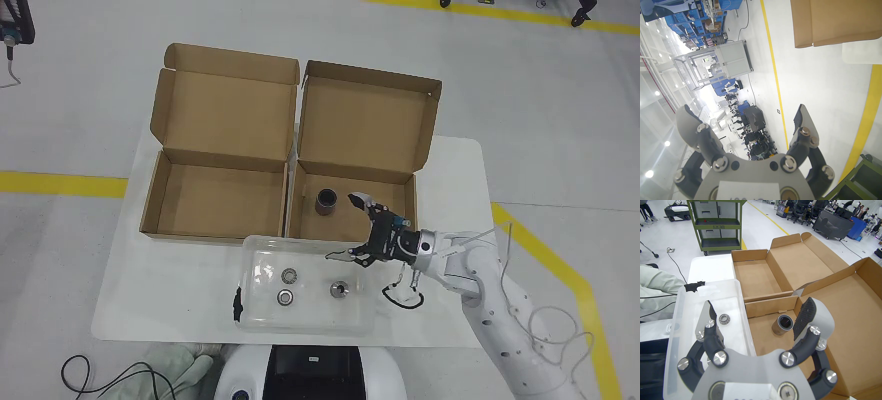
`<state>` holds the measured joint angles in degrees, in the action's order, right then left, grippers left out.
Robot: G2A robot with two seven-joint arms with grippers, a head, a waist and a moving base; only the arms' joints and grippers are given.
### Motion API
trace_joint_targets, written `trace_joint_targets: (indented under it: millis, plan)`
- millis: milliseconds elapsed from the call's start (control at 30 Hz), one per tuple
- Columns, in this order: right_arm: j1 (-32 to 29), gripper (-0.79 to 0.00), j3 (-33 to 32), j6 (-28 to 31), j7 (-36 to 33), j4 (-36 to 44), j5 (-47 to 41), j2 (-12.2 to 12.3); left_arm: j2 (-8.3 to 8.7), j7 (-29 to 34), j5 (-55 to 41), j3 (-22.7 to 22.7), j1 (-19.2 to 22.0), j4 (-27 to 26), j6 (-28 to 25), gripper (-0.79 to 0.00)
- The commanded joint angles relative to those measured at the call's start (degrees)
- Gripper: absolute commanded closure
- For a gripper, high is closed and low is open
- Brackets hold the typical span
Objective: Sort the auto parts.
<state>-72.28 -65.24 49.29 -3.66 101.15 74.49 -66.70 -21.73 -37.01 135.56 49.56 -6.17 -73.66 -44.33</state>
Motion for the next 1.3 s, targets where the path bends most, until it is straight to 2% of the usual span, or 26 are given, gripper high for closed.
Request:
trace_joint_targets:
  millis: [0,200,433,467,500,700,800,867,967,1033,1100,1267]
  plan:
    - [0.2,-0.785,0.7,1.5,-0.6,0.3,0.4,0.1,0.00,0.0,0.0,0.0,0.0,0.0,0.0,-0.785]
    - [0.7,-0.785,3.2,5.2,-2.7,-1.4,1.4,0.2,0.00,0.0,0.0,0.0,0.0,0.0,0.0,-0.785]
    - [-0.3,-0.785,5.8,5.5,-5.4,-0.5,5.3,0.5,0.00,0.0,0.0,0.0,0.0,0.0,0.0,-0.785]
    - [-0.6,-0.714,6.2,5.4,-5.4,-0.3,6.3,0.5,0.00,0.0,0.0,0.0,0.0,0.0,0.0,-0.785]
    - [-0.9,-0.686,6.5,5.1,-5.2,-0.1,7.2,0.6,0.00,0.0,0.0,0.0,0.0,0.0,0.0,-0.785]
    - [-2.3,-0.680,8.3,4.0,-6.1,0.6,11.5,0.9,0.00,0.0,0.0,0.0,0.0,0.0,0.0,-0.785]
    - [-2.6,-0.628,8.7,3.9,-7.7,0.2,11.8,1.0,0.00,0.0,0.0,0.0,0.0,0.0,0.0,-0.785]
    - [-2.5,-0.542,8.9,4.2,-9.2,-0.2,11.5,1.1,0.00,0.0,0.0,0.0,0.0,0.0,0.0,-0.785]
    - [-2.5,-0.563,9.1,5.0,-11.6,-0.8,10.5,1.2,0.00,0.0,0.0,0.0,0.0,0.0,0.0,-0.785]
    - [-2.5,-0.631,9.3,5.2,-13.6,-0.9,9.9,1.3,0.00,0.0,0.0,0.0,0.0,0.0,0.0,-0.785]
    - [-2.5,-0.662,9.5,5.1,-15.7,-0.9,9.4,1.3,0.00,0.0,0.0,0.0,0.0,0.0,0.0,-0.785]
    - [-2.6,-0.662,10.2,3.8,-21.2,-0.6,8.7,1.4,0.00,0.0,0.0,0.0,0.0,0.0,0.0,-0.785]
